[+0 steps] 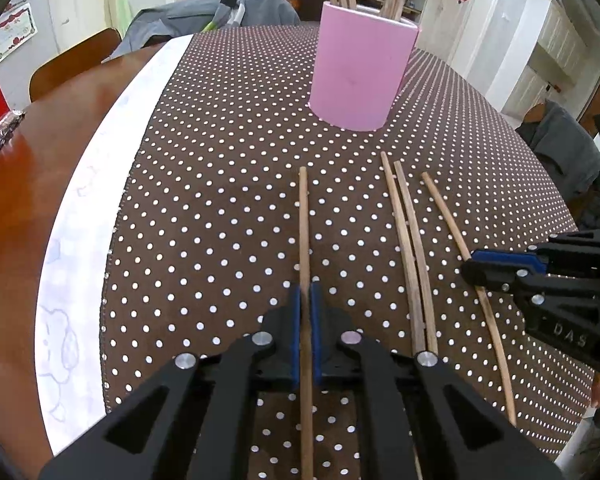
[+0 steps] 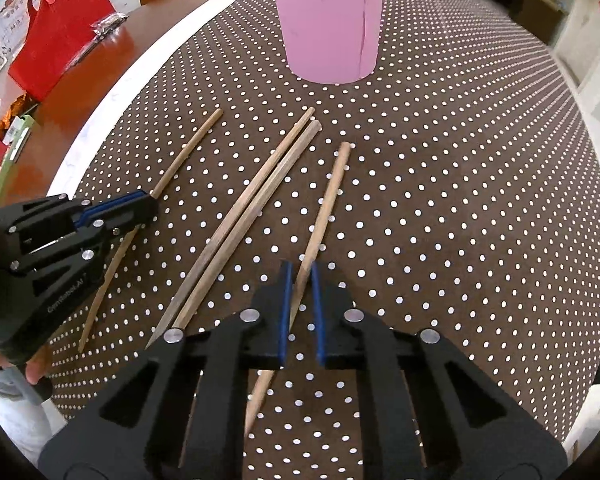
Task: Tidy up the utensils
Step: 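Grasp a chopstick with the left gripper while the right gripper grasps another, then lift both chopsticks upright and lower them into the pink cup, then open the left gripper over the cup while the right gripper releases its chopstick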
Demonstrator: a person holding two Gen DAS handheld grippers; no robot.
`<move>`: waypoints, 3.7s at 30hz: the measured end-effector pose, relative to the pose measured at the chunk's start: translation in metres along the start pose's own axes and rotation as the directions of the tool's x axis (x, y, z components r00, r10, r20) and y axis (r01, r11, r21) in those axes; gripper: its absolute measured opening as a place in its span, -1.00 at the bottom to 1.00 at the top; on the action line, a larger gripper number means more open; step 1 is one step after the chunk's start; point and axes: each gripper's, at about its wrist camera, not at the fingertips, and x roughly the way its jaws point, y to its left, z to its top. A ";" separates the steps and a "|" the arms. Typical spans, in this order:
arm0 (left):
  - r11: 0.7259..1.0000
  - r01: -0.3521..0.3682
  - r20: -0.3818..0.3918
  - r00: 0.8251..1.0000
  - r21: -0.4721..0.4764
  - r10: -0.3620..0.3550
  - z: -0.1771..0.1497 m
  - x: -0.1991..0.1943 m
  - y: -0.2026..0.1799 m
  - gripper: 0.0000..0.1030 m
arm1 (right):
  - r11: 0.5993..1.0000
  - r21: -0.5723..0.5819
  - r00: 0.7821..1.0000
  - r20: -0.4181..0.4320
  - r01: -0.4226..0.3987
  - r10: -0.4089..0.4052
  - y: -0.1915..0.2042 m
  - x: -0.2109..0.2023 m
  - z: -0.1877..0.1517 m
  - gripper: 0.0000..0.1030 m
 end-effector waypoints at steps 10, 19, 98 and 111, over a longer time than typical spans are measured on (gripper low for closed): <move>0.999 0.038 0.115 0.993 0.006 -0.038 0.012 -0.031 -0.012 -0.90 | 0.998 0.037 0.995 0.092 -0.049 0.045 -0.037 -0.024 -0.011 -0.88; 0.991 0.125 0.277 0.952 0.043 -0.132 0.025 -0.068 -0.033 -0.90 | 0.983 0.062 0.949 0.278 -0.171 0.147 -0.071 -0.074 -0.024 -0.88; 0.997 0.076 0.883 0.469 -0.029 -0.010 0.180 -0.029 -0.045 -0.89 | 0.977 0.066 0.434 0.900 -0.203 0.030 -0.085 -0.124 0.109 -0.88; 0.999 0.049 0.840 0.542 -0.024 -0.006 0.165 -0.018 -0.048 -0.89 | 0.974 0.059 0.433 0.901 -0.220 0.044 -0.088 -0.127 0.109 -0.88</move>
